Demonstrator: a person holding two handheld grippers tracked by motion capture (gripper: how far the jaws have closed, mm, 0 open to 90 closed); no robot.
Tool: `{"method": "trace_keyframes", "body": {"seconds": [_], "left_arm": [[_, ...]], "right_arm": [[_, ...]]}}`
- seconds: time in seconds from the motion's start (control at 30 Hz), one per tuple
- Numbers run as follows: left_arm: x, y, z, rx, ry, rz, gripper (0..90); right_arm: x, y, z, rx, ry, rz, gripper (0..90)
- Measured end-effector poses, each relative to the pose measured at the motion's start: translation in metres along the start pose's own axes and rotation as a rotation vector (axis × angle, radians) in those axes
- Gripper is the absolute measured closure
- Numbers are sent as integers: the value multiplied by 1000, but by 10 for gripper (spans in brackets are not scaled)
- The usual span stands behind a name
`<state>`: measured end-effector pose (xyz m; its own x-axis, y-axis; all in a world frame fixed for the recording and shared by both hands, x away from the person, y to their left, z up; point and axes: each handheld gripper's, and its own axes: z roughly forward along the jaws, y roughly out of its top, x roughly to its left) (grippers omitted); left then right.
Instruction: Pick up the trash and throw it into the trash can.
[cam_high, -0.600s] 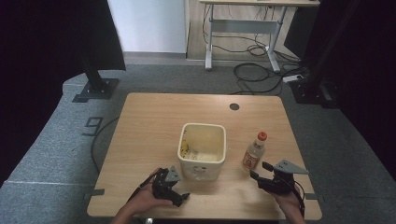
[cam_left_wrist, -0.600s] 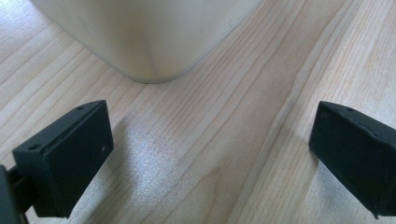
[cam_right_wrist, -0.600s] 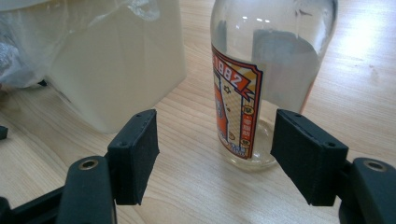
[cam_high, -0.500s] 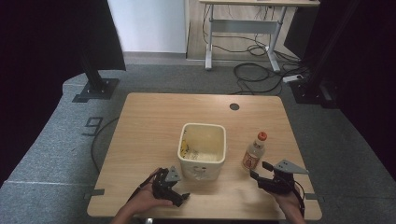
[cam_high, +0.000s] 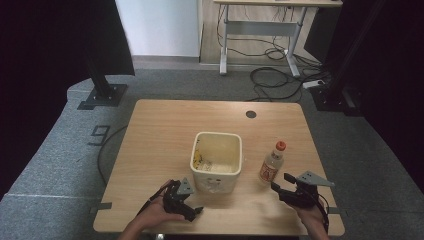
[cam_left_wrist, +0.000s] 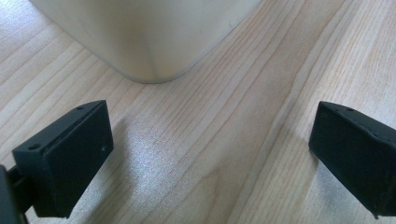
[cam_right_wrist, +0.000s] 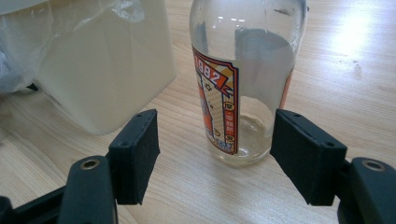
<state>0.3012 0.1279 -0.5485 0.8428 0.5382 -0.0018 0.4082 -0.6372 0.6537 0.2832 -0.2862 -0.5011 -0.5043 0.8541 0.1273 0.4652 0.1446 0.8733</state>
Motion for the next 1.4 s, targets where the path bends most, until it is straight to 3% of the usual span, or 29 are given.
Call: {"method": "trace_keyframes", "body": {"seconds": [0.4, 0.57, 0.73, 0.83, 1.0, 1.4], "left_arm": [[0, 0, 0, -1, -1, 0, 0], [0, 0, 0, 1, -2, 1, 0], [0, 0, 0, 0, -2, 1, 0], [0, 1, 1, 1, -3, 1, 0], [0, 1, 1, 0, -3, 0, 0], [0, 1, 1, 0, -3, 1, 0]], "right_arm": [[-2, -3, 2, 22, -15, 7, 322], [3, -9, 8, 66, -7, 0, 322], [12, -14, 18, 139, 29, -34, 319], [22, -16, 24, 179, 31, -101, 318], [24, -13, 23, 171, 34, -113, 319], [14, -11, 14, 137, 12, -61, 323]]}}
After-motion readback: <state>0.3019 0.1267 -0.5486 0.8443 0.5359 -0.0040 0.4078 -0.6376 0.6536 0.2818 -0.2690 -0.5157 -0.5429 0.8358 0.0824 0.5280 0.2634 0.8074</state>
